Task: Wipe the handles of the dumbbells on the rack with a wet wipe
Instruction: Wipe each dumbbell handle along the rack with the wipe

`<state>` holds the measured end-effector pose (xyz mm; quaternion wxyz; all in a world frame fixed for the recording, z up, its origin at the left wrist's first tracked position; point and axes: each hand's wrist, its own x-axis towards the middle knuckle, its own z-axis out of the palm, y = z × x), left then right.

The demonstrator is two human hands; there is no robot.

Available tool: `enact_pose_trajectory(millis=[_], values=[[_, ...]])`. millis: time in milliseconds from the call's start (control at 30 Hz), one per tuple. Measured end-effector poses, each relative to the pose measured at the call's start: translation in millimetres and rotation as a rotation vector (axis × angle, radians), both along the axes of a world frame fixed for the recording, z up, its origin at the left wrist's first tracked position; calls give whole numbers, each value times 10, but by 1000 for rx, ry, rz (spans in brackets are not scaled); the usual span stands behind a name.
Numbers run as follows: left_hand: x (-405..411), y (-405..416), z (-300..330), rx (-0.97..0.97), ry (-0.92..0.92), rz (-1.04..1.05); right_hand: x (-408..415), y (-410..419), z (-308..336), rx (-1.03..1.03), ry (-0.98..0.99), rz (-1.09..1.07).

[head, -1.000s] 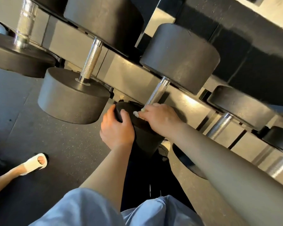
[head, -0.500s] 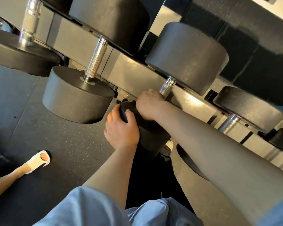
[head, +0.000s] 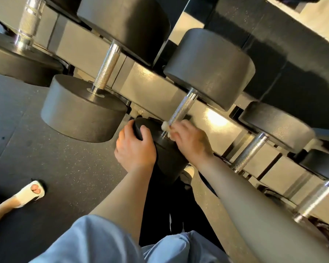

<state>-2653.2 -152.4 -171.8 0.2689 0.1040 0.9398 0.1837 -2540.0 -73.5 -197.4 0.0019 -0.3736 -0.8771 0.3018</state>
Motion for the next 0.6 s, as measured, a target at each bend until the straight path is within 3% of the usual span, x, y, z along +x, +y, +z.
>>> enact_pose_trajectory(millis=[67,233,300,500,600], values=[[-6,3,6,-4,1,1,-49,-11,-27,-25,1,-94],[-7,-23,-12,10,5,-6,-163,68,-117,111,104,15],[-2,-20,-25,12,7,-9,-127,67,-146,134,172,-74],[-2,-28,-58,15,5,5,-239,225,-44,-154,443,-902],[-4,-47,-62,16,5,3,-399,85,52,-567,751,-1533]])
